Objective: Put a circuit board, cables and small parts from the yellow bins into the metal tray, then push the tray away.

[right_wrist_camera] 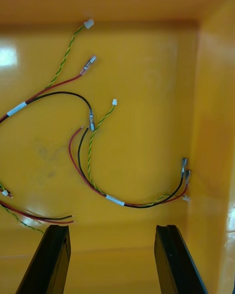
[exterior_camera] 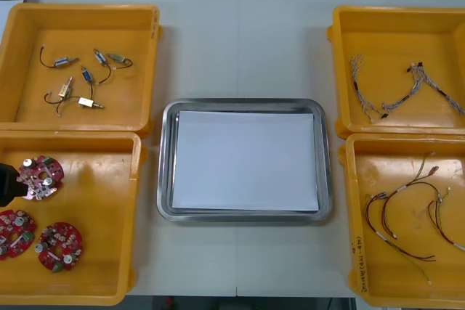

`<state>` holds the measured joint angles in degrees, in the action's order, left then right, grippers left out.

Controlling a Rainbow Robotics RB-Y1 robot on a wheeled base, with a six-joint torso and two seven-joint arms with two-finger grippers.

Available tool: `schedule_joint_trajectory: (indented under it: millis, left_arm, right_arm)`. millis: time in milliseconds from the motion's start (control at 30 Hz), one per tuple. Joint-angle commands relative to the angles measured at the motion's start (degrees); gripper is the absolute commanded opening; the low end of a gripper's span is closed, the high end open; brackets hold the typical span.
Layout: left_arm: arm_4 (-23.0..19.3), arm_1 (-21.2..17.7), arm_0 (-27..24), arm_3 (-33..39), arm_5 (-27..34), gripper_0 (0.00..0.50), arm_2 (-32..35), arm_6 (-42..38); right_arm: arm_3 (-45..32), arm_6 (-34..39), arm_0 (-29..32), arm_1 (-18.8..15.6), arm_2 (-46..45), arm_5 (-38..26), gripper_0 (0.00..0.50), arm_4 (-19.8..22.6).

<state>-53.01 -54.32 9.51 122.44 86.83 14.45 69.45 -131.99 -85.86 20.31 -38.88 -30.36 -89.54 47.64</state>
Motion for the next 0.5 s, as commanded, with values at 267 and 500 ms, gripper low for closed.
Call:
schedule_joint_trajectory:
  millis: [267,500]
  left_arm:
    - [7.5,-1.1,4.6,0.3,-5.1,0.500,-5.3,4.8]
    - [9.8,-0.9,6.1,-0.1,-7.6,0.500,-7.4,4.4]
  right_arm:
    - [0.9,-14.3,8.2,-3.0,0.5,9.0,0.500,1.0]
    - [3.8,-20.9,10.5,-6.0,3.1,14.6,0.500,2.5]
